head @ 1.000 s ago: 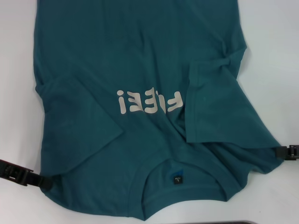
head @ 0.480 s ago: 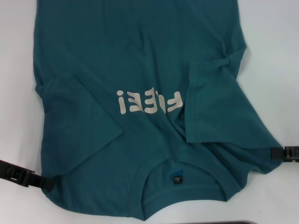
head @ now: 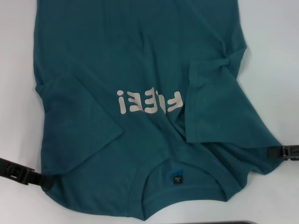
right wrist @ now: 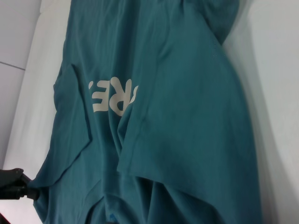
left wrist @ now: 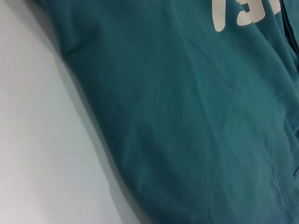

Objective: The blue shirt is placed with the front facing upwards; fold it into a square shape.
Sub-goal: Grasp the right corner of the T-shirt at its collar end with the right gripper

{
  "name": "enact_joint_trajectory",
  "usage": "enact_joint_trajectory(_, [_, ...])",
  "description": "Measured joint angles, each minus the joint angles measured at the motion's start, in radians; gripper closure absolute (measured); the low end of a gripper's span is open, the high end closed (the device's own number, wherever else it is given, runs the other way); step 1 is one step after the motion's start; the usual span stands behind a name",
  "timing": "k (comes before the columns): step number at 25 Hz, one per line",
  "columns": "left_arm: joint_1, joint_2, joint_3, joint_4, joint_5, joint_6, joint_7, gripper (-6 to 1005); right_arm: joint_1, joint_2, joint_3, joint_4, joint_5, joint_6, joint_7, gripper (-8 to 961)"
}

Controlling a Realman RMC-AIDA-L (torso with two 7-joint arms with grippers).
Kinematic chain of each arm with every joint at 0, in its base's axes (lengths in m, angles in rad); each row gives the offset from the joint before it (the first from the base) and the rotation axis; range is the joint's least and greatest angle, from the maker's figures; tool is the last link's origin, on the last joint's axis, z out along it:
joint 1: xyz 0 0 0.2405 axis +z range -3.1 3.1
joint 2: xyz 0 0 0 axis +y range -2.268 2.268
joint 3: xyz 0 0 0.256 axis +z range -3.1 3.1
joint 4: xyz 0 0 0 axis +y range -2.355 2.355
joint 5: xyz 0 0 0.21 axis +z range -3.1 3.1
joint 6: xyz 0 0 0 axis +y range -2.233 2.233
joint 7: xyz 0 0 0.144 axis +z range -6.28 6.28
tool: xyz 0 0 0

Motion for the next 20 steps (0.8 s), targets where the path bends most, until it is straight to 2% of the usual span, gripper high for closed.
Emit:
enact_joint_trajectory(2, [-0.001, 0.0, 0.0, 0.0, 0.0, 0.0, 0.0, 999, 0.0, -0.001, 0.0, -0.001, -0.001, -0.003, -0.002, 85])
enact_joint_trajectory(8, [-0.006, 0.0, -0.001, 0.0, 0.0, -0.003, 0.0, 1000, -0.001, -0.001, 0.0, -0.008, -0.001, 0.002, -0.004, 257])
enact_joint_trajectory(13, [-0.008, 0.0, -0.002, 0.0, -0.002, -0.003, 0.0, 1000, -0.002, -0.002, 0.0, -0.009, -0.002, 0.003, -0.005, 509])
enact_joint_trajectory(20, [-0.008, 0.0, 0.0, 0.001, -0.004, -0.003, 0.0, 1000, -0.006, -0.005, 0.001, -0.004, -0.003, 0.005, -0.007, 698])
